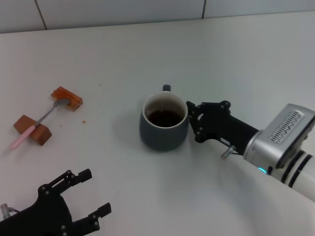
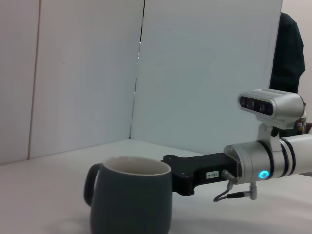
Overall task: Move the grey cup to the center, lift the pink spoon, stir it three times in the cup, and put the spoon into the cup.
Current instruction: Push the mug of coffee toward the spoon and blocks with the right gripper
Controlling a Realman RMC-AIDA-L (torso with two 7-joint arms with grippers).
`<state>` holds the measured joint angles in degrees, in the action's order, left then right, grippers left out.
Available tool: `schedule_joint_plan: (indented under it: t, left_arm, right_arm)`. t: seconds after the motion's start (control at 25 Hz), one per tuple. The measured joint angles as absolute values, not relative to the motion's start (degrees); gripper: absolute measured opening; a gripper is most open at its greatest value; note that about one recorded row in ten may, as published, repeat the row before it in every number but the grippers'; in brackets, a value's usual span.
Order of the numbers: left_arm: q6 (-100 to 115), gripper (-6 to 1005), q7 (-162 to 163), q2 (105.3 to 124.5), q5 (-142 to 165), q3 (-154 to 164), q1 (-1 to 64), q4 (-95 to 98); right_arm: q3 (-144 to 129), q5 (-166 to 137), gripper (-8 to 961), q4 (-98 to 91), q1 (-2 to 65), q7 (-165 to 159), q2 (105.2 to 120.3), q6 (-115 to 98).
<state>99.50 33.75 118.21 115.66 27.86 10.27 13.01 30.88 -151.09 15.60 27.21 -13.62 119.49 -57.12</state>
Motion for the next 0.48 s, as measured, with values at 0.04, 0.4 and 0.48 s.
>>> schedule_joint_plan:
  t: [0.04, 0.4, 0.48]
  left_arm:
    - [99.5, 844, 33.8, 118.21, 115.7, 27.9, 10.4, 12.9]
    - [99.6, 844, 33.8, 118.30, 115.6, 27.8, 10.6, 12.8]
    - [99.7, 844, 33.8, 118.30, 115.6, 27.8, 10.6, 12.8]
  right_arm:
    - [30.7, -151.1, 35, 17.2, 27.9, -13.6, 119.48, -55.4]
    - [30.7, -151.1, 36, 22.2, 30.6, -13.6, 119.36, -49.7]
    - [30.8, -151.1, 36, 23.2, 31.3, -13.6, 119.35, -48.5]
